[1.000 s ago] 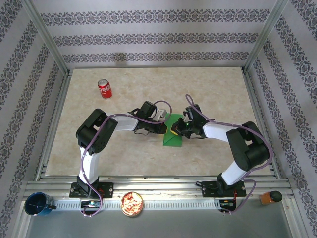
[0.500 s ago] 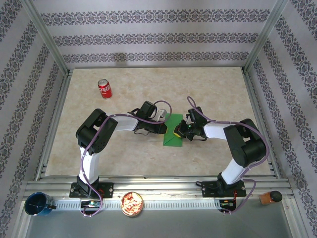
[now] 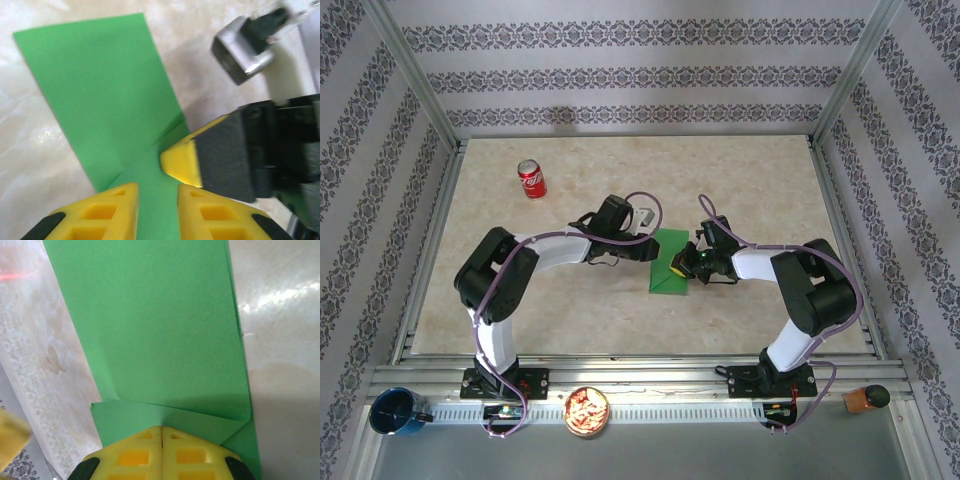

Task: Fold a paper plane with a square sheet of paper (pick it up from the middle)
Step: Fold the triangle a second time at the center of the table.

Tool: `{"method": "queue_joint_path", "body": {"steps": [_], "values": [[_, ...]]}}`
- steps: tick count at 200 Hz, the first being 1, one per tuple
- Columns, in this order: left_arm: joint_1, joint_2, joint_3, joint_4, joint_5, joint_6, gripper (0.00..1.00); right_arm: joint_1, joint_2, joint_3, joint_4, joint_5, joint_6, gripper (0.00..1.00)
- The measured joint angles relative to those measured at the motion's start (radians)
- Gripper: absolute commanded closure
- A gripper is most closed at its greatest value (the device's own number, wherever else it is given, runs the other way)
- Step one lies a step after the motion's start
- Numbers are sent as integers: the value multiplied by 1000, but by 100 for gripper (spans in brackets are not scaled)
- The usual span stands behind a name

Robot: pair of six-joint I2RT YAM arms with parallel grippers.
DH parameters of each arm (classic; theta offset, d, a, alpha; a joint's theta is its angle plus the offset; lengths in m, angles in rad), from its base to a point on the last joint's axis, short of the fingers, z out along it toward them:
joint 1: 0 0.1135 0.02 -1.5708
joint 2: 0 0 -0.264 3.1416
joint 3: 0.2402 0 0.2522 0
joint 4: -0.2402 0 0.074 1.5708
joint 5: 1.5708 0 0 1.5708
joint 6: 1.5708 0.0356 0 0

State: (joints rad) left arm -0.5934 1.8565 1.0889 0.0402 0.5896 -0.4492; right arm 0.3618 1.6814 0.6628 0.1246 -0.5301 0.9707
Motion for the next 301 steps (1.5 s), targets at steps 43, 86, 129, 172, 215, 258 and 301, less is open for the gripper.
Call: {"method": "queue_joint_path", "body": {"steps": [43,86,129,172,215,258,301], "values": [[-35,-69,-67,9,43,-87,98,0,0,0,0,0,2,99],[-109,-53,-33,-57,99,-143,100,0,0,0,0,0,3,99],[-114,25,24,-135,114,-146,100,0,0,0,0,-1,3,99],[-120,81,77,-190,113,-135,100,0,0,0,0,-2,3,99],[-120,111,127,-221,113,-121,100,0,0,0,0,-2,3,99],[-120,133,135,-273,105,-97,100,-5,0,0,0,-3,3,99],[-121,135,135,-304,76,-72,100,-5,0,-2,3,-3,3,99]]}}
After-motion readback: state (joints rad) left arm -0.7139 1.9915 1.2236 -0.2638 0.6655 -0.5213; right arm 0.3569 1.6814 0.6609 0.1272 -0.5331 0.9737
